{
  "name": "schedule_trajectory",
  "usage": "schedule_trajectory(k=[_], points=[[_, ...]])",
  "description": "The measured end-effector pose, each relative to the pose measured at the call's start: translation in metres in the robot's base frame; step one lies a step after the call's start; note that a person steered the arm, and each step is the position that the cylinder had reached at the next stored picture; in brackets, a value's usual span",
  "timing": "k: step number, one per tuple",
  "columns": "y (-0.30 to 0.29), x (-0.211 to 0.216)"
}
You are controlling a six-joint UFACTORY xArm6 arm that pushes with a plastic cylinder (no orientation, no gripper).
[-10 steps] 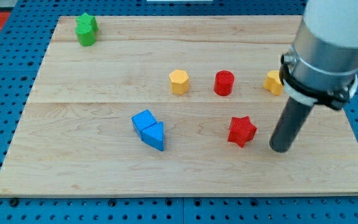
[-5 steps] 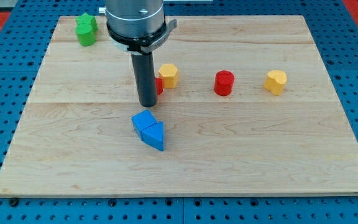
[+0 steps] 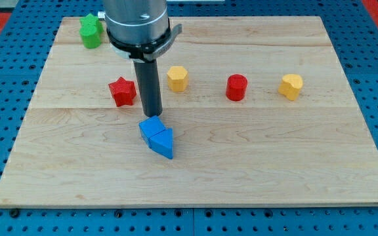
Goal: Place the red star yellow hexagon parallel to each other
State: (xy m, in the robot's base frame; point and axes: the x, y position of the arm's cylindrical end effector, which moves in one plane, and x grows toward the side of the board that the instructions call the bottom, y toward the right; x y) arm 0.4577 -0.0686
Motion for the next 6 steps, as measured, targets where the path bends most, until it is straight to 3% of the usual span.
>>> schedule_trajectory(k=[1, 3, 4, 6], points=[[-0.036, -0.026], [-0.009, -0.108], [0.057, -0.107], [0.073, -0.096]])
